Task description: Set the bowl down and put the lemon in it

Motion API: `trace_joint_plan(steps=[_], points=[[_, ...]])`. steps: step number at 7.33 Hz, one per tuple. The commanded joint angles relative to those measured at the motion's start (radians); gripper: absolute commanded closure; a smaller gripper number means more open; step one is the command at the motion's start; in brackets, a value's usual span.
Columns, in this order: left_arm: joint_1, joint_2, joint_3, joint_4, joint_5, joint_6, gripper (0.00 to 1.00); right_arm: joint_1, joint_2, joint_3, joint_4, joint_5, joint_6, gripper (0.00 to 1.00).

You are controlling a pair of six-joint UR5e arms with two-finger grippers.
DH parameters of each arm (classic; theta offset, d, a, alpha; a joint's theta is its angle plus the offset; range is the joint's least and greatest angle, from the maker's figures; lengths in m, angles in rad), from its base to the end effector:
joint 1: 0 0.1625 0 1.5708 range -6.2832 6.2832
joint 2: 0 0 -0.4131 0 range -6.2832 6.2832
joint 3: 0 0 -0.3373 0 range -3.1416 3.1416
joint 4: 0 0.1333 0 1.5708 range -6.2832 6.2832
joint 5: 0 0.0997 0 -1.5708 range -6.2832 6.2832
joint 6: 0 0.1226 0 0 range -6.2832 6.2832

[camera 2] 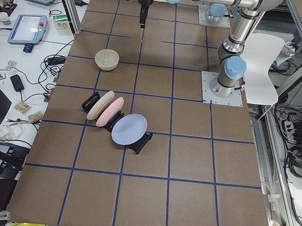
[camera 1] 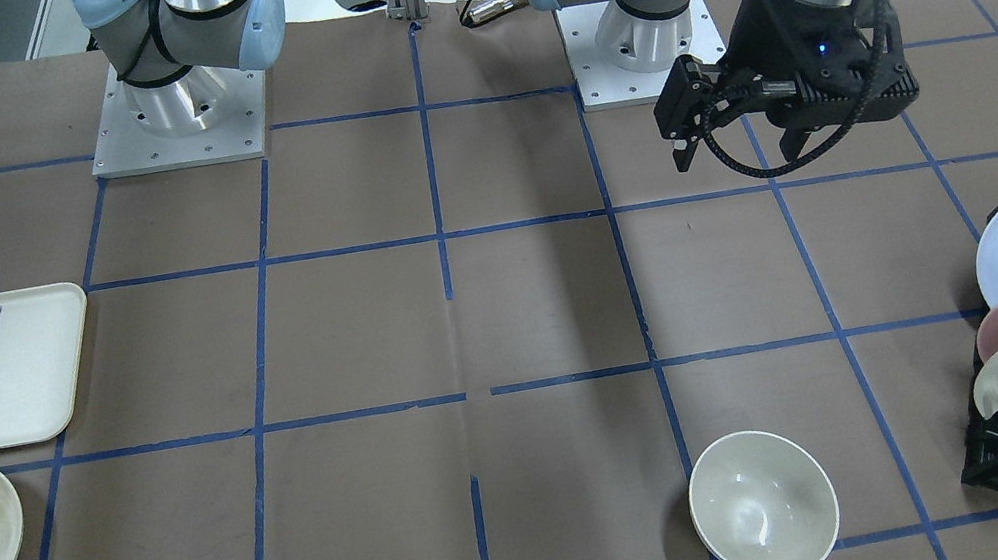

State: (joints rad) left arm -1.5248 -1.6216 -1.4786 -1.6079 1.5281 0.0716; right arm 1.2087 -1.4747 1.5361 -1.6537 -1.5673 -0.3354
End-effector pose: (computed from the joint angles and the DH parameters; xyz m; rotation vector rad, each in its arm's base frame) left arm -0.1173 -0.4641 0.4670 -0.0398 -3.0990 0.0105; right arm -0.0445 -0.4949 0.4326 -0.0418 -3.1371 0.0336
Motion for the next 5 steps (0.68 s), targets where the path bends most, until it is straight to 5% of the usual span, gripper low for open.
trace_joint_plan(steps=[1,5], points=[[0.003,-0.056,0.014,0.027,0.021,0.008,0.00,-0.174,0.159,0.012,-0.152,-0.003,-0.315,0.02],[0.130,-0.523,0.292,0.239,-0.017,0.193,0.00,-0.204,0.416,0.009,-0.366,0.016,-0.421,0.02]])
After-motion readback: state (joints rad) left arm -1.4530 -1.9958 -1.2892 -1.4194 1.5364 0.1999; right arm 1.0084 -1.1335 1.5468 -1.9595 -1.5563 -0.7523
